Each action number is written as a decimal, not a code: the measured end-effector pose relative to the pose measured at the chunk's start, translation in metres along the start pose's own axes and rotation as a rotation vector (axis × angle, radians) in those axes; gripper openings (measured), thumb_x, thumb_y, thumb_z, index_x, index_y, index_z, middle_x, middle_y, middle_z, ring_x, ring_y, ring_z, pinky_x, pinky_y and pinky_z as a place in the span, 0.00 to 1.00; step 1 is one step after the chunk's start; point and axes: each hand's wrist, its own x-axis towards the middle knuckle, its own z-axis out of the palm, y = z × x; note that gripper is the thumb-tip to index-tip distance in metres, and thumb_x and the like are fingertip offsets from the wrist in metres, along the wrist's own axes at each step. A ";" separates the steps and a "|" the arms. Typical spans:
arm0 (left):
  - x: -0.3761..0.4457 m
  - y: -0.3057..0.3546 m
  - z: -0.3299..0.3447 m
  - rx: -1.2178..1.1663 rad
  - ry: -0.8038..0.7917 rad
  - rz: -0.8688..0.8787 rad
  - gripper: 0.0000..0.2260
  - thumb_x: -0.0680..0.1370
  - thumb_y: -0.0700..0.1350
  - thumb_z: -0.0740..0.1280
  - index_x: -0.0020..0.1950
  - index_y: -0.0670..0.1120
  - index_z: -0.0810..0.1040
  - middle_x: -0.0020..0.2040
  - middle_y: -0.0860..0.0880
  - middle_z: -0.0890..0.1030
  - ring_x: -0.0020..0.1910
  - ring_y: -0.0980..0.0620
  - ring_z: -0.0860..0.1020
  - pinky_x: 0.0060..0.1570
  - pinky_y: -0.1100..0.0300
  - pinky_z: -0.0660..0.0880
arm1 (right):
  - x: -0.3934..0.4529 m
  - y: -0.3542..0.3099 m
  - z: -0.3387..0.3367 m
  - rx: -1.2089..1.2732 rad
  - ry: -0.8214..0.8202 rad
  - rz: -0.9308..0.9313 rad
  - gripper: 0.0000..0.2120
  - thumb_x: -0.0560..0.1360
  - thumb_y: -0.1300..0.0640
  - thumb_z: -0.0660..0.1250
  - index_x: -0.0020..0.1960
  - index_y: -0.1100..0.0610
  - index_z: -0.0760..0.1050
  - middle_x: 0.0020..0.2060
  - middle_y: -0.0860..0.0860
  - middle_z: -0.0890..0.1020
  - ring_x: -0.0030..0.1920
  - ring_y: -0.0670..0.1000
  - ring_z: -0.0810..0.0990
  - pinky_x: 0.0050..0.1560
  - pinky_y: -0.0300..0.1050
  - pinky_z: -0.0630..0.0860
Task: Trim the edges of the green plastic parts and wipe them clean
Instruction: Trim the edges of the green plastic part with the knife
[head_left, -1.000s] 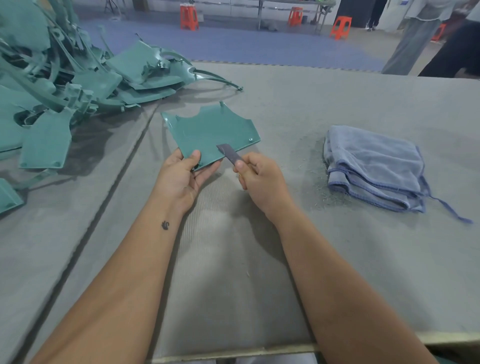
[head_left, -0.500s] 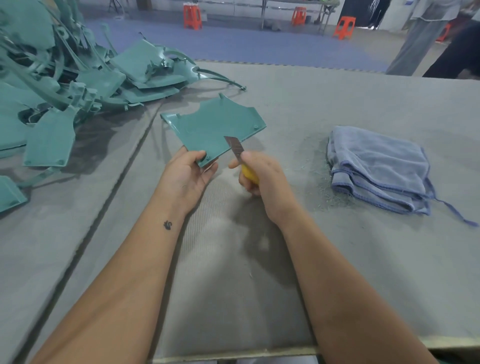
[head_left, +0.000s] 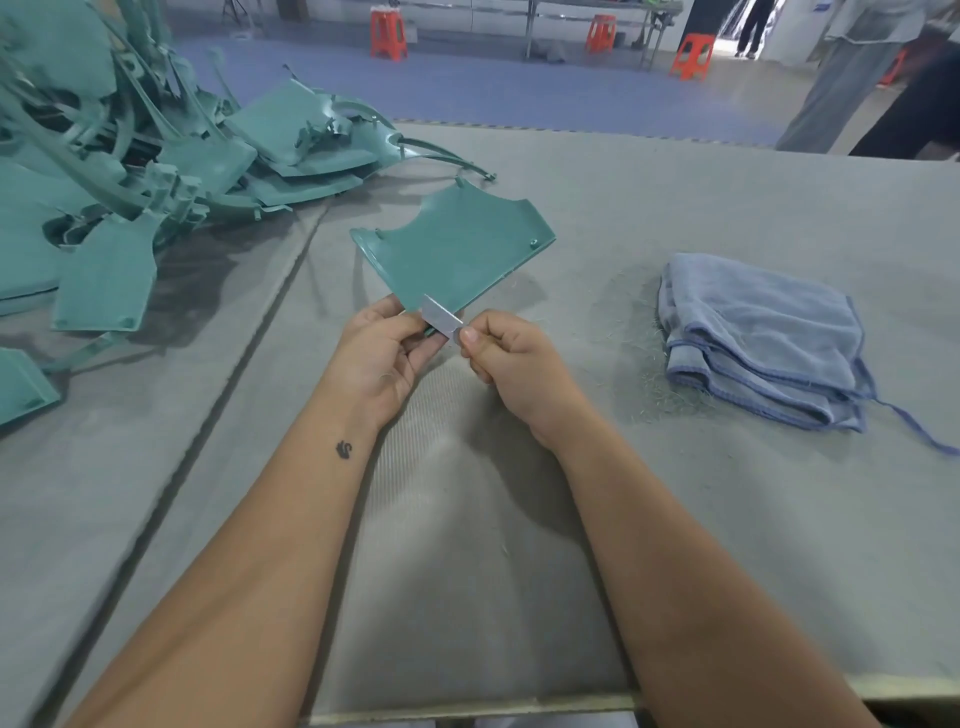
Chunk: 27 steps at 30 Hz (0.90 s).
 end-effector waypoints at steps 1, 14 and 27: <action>0.000 0.000 0.000 0.008 0.008 -0.005 0.11 0.78 0.27 0.58 0.51 0.37 0.78 0.40 0.45 0.85 0.39 0.51 0.84 0.38 0.63 0.81 | 0.000 0.001 0.000 -0.007 0.017 -0.002 0.15 0.80 0.61 0.61 0.35 0.52 0.71 0.24 0.44 0.68 0.29 0.47 0.63 0.31 0.40 0.62; 0.000 -0.001 0.000 0.044 0.050 -0.039 0.11 0.78 0.28 0.58 0.54 0.36 0.78 0.42 0.43 0.85 0.41 0.50 0.85 0.37 0.64 0.80 | -0.002 -0.002 -0.001 -0.029 0.091 -0.020 0.14 0.79 0.61 0.62 0.36 0.52 0.72 0.30 0.50 0.69 0.33 0.49 0.65 0.34 0.41 0.64; -0.001 -0.002 0.001 0.046 0.027 -0.045 0.12 0.79 0.28 0.57 0.51 0.37 0.78 0.42 0.44 0.85 0.41 0.51 0.85 0.36 0.65 0.80 | -0.004 -0.002 -0.004 -0.008 0.121 -0.032 0.14 0.79 0.61 0.62 0.36 0.52 0.73 0.27 0.48 0.69 0.32 0.47 0.65 0.31 0.34 0.63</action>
